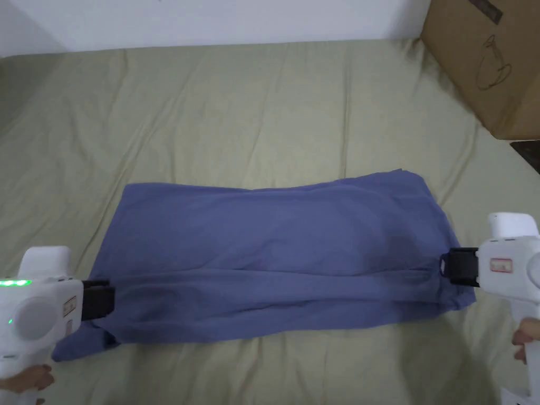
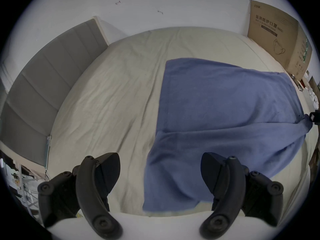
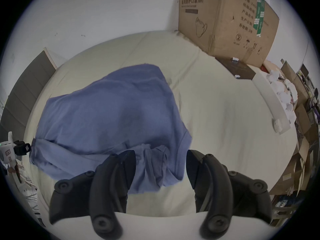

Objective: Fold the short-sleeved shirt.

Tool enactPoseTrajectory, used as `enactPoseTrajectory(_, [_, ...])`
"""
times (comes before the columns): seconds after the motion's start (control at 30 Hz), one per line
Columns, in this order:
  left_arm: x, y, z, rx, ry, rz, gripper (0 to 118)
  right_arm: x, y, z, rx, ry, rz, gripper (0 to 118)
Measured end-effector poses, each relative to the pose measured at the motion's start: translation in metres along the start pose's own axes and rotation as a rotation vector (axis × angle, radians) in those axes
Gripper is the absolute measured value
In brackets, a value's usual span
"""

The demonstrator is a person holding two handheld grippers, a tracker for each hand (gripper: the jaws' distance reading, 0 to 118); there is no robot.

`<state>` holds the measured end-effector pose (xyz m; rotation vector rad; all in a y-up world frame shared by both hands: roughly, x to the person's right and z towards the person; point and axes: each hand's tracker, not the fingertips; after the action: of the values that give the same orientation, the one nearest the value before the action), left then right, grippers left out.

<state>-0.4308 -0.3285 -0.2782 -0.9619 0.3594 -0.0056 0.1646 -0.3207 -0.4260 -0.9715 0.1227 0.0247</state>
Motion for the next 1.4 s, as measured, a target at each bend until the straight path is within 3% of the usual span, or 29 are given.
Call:
enactPoseTrajectory(0.07, [-0.008, -0.013, 0.022, 0.022, -0.035, 0.056, 97, 0.000, -0.015, 0.020, 0.023, 0.019, 0.012, 51])
enactPoseTrajectory(0.1, [-0.012, -0.023, 0.032, 0.023, -0.065, 0.093, 85, -0.001, -0.026, 0.028, 0.035, 0.030, 0.012, 36])
enactPoseTrajectory(0.13, [-0.014, -0.036, 0.043, 0.030, -0.096, 0.142, 47, -0.003, -0.039, 0.035, 0.033, 0.040, 0.010, 8])
enactPoseTrajectory(0.17, [-0.016, -0.047, 0.050, 0.034, -0.127, 0.185, 9, -0.004, -0.051, 0.037, 0.023, 0.043, 0.005, 0])
enactPoseTrajectory(0.2, [-0.018, -0.059, 0.052, 0.023, -0.149, 0.226, 0, -0.005, -0.066, 0.040, 0.021, 0.049, -0.009, 0])
enactPoseTrajectory(0.33, [-0.016, -0.097, 0.047, -0.047, -0.061, 0.205, 0, -0.008, -0.107, 0.039, -0.055, 0.084, -0.078, 0])
enactPoseTrajectory(0.53, [-0.032, -0.092, 0.040, 0.005, -0.089, 0.307, 0, -0.005, -0.116, 0.043, -0.055, 0.081, -0.125, 0])
enactPoseTrajectory(0.57, [-0.035, -0.086, 0.036, -0.001, -0.095, 0.305, 5, -0.005, -0.115, 0.043, -0.054, 0.087, -0.127, 0])
enactPoseTrajectory(0.6, [-0.035, -0.079, 0.033, -0.004, -0.102, 0.304, 27, -0.005, -0.115, 0.043, -0.053, 0.086, -0.129, 0])
enactPoseTrajectory(0.63, [-0.037, -0.074, 0.025, -0.006, -0.114, 0.307, 73, -0.005, -0.114, 0.043, -0.052, 0.080, -0.130, 0])
enactPoseTrajectory(0.67, [-0.039, -0.071, 0.016, -0.016, -0.132, 0.310, 105, -0.004, -0.115, 0.043, -0.049, 0.084, -0.129, 0])
enactPoseTrajectory(0.7, [-0.040, -0.070, 0.009, -0.013, -0.143, 0.316, 117, -0.004, -0.115, 0.043, -0.047, 0.085, -0.133, 0])
enactPoseTrajectory(0.83, [-0.029, -0.068, -0.023, -0.127, -0.173, 0.330, 84, -0.001, -0.118, 0.039, -0.047, 0.089, -0.159, 0])
enactPoseTrajectory(0.93, [-0.014, -0.068, -0.024, -0.110, -0.117, 0.255, 75, 0.006, -0.122, 0.029, -0.062, 0.096, -0.177, 0])
enactPoseTrajectory(1.0, [-0.008, -0.064, -0.017, -0.101, -0.082, 0.221, 48, 0.007, -0.122, 0.025, -0.067, 0.094, -0.176, 0])
enactPoseTrajectory(1.03, [-0.007, -0.062, -0.014, -0.092, -0.067, 0.210, 22, 0.009, -0.120, 0.021, -0.073, 0.098, -0.175, 0])
enactPoseTrajectory(1.07, [-0.008, -0.060, -0.013, -0.093, -0.074, 0.206, 6, 0.010, -0.119, 0.017, -0.074, 0.105, -0.174, 0])
enactPoseTrajectory(1.13, [-0.005, -0.052, -0.014, -0.103, -0.111, 0.203, 6, 0.012, -0.111, 0.011, -0.065, 0.104, -0.163, 0])
enactPoseTrajectory(1.17, [-0.001, -0.050, -0.013, -0.108, -0.093, 0.176, 6, 0.014, -0.105, 0.007, -0.048, 0.106, -0.151, 10])
enactPoseTrajectory(1.2, [0.001, -0.049, -0.010, -0.102, -0.086, 0.135, 6, 0.015, -0.097, 0.001, -0.049, 0.112, -0.133, 36])
enactPoseTrajectory(1.23, [0.002, -0.050, -0.006, -0.091, -0.086, 0.134, 6, 0.015, -0.088, -0.004, -0.057, 0.089, -0.112, 79])
enactPoseTrajectory(1.27, [0.003, -0.046, -0.005, -0.089, -0.094, 0.144, 6, 0.017, -0.080, -0.011, -0.067, 0.054, -0.092, 94])
enactPoseTrajectory(1.4, [-0.002, -0.041, 0.002, -0.080, -0.101, 0.147, 6, 0.020, -0.052, -0.039, -0.064, -0.006, 0.002, 95])
